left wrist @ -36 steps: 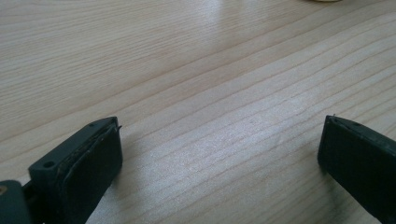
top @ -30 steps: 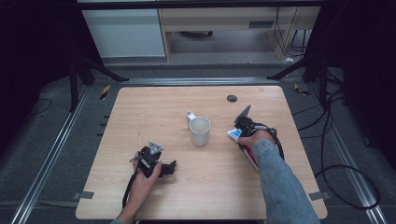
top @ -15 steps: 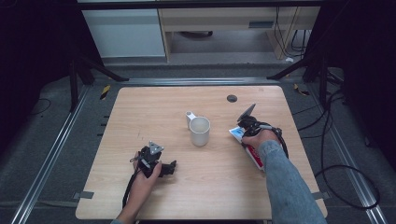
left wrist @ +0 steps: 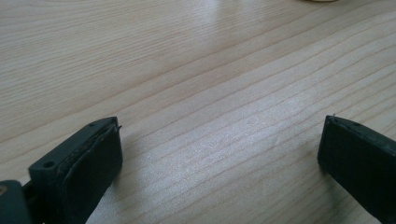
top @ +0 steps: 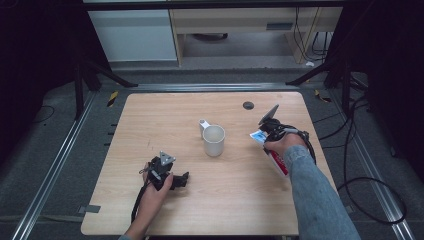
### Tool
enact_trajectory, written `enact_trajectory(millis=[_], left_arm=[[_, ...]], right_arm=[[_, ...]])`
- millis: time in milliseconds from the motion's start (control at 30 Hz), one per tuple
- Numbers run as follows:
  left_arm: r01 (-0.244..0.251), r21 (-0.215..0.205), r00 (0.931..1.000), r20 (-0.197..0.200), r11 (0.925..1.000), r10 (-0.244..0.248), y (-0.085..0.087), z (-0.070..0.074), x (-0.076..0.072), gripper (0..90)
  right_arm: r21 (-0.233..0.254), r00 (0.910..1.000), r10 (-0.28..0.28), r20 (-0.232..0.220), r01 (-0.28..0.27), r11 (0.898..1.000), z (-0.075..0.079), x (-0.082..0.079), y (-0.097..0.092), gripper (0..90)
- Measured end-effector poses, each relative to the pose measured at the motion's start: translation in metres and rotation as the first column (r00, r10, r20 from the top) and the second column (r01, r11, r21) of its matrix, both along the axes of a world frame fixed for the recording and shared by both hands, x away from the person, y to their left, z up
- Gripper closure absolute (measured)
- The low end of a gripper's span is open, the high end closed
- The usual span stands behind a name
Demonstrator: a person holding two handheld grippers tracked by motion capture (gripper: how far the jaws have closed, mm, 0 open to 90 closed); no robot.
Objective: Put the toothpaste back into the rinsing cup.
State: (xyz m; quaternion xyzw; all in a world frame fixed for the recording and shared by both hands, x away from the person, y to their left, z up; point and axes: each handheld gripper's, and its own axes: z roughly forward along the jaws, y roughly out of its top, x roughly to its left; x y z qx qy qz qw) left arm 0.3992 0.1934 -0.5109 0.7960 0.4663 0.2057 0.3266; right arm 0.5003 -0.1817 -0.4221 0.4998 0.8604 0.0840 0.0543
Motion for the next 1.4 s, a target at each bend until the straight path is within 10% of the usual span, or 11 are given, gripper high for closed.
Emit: enact_trajectory(millis=[800, 1400], left_arm=[[0.003, -0.001, 1.0, 0.001, 1.0, -0.003, 0.0, 0.0, 0.0, 0.0], [0.01, 0.001, 0.9999, -0.002, 0.9999, -0.01, -0.001, 0.0, 0.0, 0.0]], right_arm=[[0.011, 0.9985, 0.008, 0.054, -0.009, 1.0, 0.026, -0.002, -0.01, 73.4], [0.156, 0.9773, 0.019, 0.211, -0.053, 0.986, 0.062, -0.001, 0.007, 73.3]])
